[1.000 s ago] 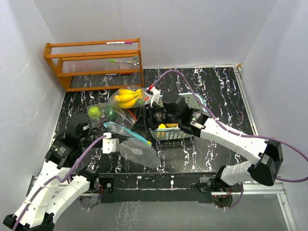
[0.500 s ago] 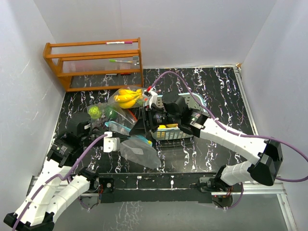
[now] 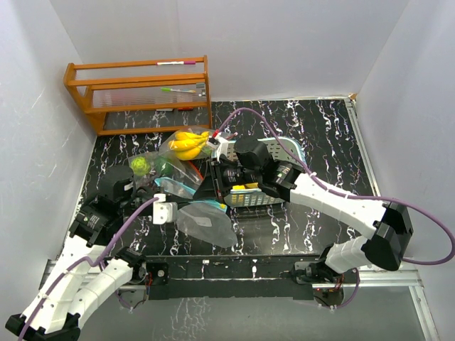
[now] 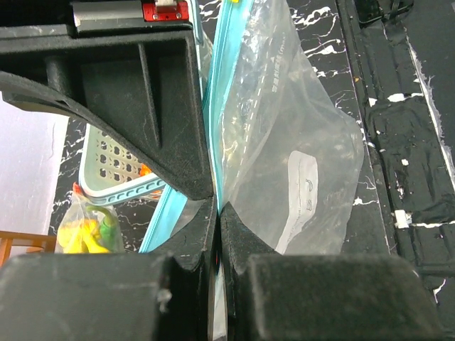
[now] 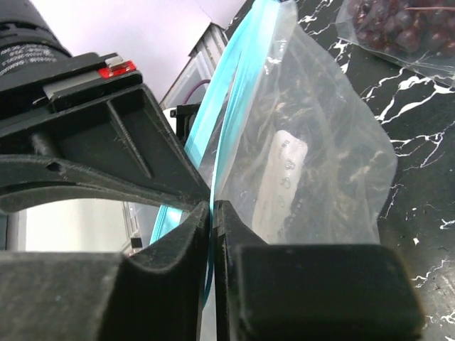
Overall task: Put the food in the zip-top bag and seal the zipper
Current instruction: Open the zipper of the food storage bag.
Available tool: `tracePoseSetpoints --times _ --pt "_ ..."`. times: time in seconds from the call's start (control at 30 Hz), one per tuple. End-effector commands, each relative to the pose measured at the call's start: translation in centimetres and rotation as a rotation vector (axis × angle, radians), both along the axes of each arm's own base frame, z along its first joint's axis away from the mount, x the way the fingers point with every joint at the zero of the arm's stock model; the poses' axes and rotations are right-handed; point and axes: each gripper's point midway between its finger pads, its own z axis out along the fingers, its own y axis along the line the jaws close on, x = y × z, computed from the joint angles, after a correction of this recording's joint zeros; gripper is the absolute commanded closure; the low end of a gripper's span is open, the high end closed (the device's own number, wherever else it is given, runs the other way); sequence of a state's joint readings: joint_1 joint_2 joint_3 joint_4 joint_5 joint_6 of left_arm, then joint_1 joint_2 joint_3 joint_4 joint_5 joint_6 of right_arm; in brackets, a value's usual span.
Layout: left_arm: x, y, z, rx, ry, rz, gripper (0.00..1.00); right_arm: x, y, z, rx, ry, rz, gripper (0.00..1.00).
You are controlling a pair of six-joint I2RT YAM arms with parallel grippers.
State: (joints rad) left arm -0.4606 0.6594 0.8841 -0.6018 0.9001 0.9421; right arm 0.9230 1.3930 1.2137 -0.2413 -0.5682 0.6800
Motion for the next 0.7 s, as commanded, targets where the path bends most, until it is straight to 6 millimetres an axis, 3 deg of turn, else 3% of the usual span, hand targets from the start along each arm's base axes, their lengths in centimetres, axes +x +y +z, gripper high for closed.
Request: tracePoseSetpoints --times 0.0,0.2,0.33,0.5,0.67 --pt "-0.6 -0.3 0.9 -0.022 -0.029 -0.035 1.0 1.9 -0.5 1.5 0.015 -0.11 -0.097 0.92" --pt "-1.1 0.5 1.7 -0.005 -0.011 0.003 1.0 7.2 -3.9 0.3 -0.148 -0.256 -0.401 0.92" --pt "-2.1 1.1 2.6 -0.026 0.006 0.028 1.0 9.9 -6.3 0.9 -0.194 -0.343 -0.572 0.92" --pt "-1.6 1.5 2.0 -0.03 0.047 0.096 1.0 9.9 -6.4 2.6 -0.135 -0.377 -0.581 0.92" --pt "2.1 1.3 1.4 -0.1 0.163 0.298 1.0 9.5 -6.4 3.1 -0.092 -0.385 -0.58 0.92"
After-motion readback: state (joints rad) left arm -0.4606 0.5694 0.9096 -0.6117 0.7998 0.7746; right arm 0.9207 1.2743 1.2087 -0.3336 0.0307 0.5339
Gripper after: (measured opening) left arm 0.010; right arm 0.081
